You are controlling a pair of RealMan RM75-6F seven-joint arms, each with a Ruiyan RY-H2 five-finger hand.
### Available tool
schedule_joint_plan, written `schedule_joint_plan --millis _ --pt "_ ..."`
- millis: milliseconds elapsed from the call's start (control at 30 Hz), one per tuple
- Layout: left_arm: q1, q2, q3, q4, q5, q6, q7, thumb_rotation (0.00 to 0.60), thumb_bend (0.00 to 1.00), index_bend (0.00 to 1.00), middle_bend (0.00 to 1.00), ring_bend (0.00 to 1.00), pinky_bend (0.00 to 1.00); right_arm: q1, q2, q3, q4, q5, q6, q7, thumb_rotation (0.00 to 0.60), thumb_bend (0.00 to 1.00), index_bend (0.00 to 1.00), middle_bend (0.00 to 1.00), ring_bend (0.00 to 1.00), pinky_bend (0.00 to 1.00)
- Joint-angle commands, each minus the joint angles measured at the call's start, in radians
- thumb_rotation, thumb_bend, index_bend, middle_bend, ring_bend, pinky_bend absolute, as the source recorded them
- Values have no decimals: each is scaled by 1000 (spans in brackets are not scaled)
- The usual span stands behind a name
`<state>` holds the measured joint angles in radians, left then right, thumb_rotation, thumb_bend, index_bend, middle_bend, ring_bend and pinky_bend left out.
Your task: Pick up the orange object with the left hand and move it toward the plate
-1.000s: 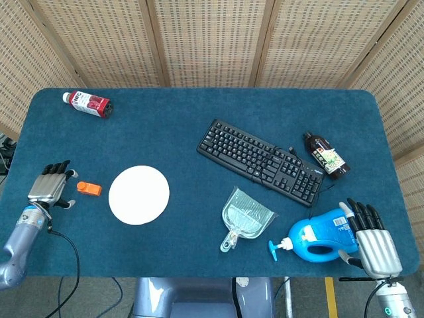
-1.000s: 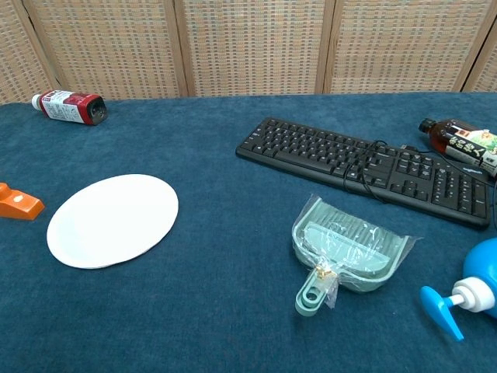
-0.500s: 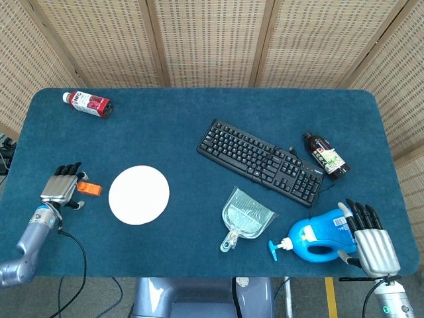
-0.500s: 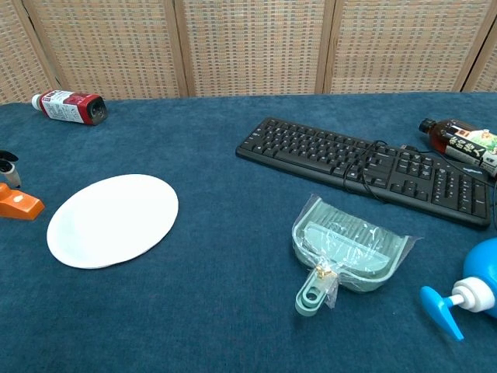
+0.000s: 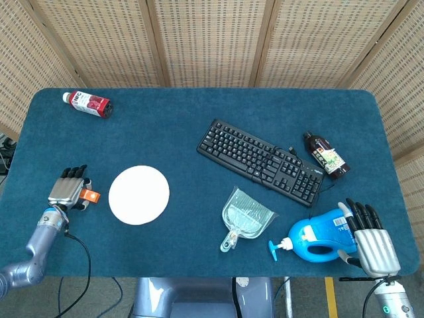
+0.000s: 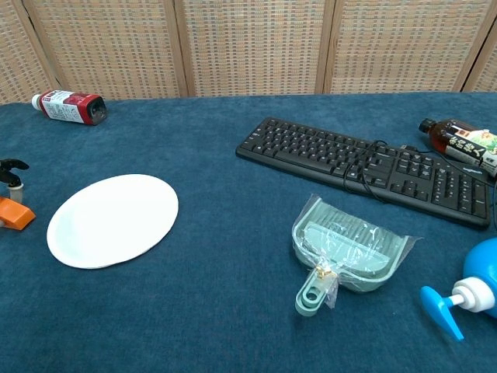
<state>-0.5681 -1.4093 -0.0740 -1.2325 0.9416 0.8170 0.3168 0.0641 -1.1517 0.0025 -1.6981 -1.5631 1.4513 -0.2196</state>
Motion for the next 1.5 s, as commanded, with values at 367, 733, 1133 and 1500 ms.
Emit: schedule_joint_plan --millis 367,733,1133,1500 --pt "29 88 -10 -169 112 100 -49 600 450 664 0 0 22 -1 5 0 -4 0 4 7 600 0 0 0 0 38" --pt "74 162 41 -564 95 226 111 600 454 662 0 0 6 -3 17 3 -8 2 10 32 600 0 0 0 0 38" --pt "75 197 102 -784 -28 323 345 600 455 676 0 0 1 -6 28 4 -10 -6 21 54 600 0 0 0 0 38" --pt "63 144 130 -791 -138 389 460 600 453 667 0 0 0 -9 38 4 -14 -12 29 75 600 0 0 0 0 37"
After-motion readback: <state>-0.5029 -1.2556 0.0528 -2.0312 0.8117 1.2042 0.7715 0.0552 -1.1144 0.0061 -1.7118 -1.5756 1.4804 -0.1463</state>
